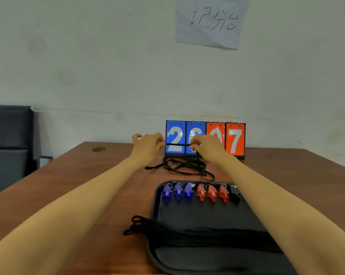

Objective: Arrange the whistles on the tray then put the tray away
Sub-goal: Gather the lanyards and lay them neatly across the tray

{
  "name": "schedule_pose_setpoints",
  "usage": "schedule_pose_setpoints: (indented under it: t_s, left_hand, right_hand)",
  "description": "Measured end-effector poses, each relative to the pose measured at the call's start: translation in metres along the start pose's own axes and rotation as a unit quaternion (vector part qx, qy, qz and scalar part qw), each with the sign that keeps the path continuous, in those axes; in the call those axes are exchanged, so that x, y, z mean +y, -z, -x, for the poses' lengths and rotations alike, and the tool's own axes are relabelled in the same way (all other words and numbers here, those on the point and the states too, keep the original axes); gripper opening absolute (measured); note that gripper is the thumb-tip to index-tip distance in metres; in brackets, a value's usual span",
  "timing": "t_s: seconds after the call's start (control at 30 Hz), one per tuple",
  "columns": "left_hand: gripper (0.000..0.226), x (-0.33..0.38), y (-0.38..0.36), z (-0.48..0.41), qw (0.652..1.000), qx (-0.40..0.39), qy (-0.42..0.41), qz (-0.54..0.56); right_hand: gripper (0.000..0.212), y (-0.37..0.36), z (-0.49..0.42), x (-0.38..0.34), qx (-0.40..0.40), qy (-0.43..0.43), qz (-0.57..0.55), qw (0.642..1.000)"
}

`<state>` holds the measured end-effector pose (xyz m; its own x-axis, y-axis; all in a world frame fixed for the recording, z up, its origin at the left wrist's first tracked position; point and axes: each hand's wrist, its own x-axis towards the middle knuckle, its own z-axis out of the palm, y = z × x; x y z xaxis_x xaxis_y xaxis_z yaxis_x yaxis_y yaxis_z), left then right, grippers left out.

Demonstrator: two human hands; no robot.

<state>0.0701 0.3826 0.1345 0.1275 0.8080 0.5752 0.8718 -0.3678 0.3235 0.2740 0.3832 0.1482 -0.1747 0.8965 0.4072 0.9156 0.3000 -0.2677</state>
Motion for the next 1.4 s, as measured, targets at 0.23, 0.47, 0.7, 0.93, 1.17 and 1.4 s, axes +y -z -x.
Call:
schedule_pose_setpoints:
  t_s: [0.23,0.47,0.7,0.93,1.17,1.4]
  left_hand:
    - [0.027,0.013,0.000,0.004,1.000,0.008,-0.004,-0.014]
    - [0.029,0.022,-0.003,-0.004,0.999,0.022,0.022,-0.019]
    - [0.028,0.024,-0.008,-0.002,0.999,-0.022,0.015,-0.033]
    - [0.030,0.017,0.018,0.009,0.998,-0.003,0.010,-0.065]
    - [0.030,0.037,0.047,0.042,0.994,-0.020,-0.007,-0.105]
    - [0.020,0.036,0.049,0.121,0.993,-0.100,0.048,-0.028]
  right_hand:
    - [0.023,0.019,0.012,0.027,0.080,-0.012,0.048,0.996]
    - [0.024,0.029,0.019,0.051,0.069,-0.069,0.102,0.990]
    - [0.025,0.041,0.033,0.062,0.085,-0.120,-0.225,0.963]
    - [0.019,0.081,0.071,0.091,0.163,-0.237,-0.356,0.889]
    - [0.009,0.116,0.134,0.108,0.187,-0.281,-0.337,0.879]
    - [0.009,0.121,0.213,0.114,0.132,-0.336,-0.238,0.902]
